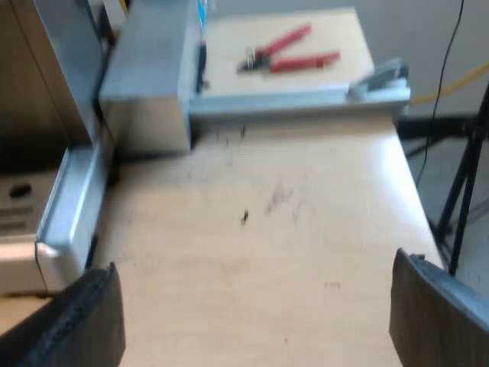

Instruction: Place mug into machine

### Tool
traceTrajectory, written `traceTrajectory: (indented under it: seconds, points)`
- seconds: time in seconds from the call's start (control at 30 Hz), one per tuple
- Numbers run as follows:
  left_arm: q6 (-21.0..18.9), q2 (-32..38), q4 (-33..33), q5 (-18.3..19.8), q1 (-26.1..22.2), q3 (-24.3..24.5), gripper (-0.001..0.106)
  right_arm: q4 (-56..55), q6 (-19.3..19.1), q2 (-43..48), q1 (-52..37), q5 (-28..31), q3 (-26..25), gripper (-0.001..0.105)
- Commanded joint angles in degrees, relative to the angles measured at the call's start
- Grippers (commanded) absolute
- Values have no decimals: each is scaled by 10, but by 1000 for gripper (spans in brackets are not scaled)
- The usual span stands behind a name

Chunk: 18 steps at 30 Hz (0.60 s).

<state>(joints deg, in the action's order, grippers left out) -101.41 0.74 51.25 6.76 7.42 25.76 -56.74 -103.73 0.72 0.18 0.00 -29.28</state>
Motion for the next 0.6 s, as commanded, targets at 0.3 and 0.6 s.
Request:
traceTrajectory:
  seconds: [0.3, 0.6]
  points:
    - [0, 80, 1, -6, 0, 0, 82, -5, -2, 22, 1, 0, 0, 72]
    - [14, 80, 16, 10, 0, 10, 82, -5, -2, 22, 1, 0, 0, 72]
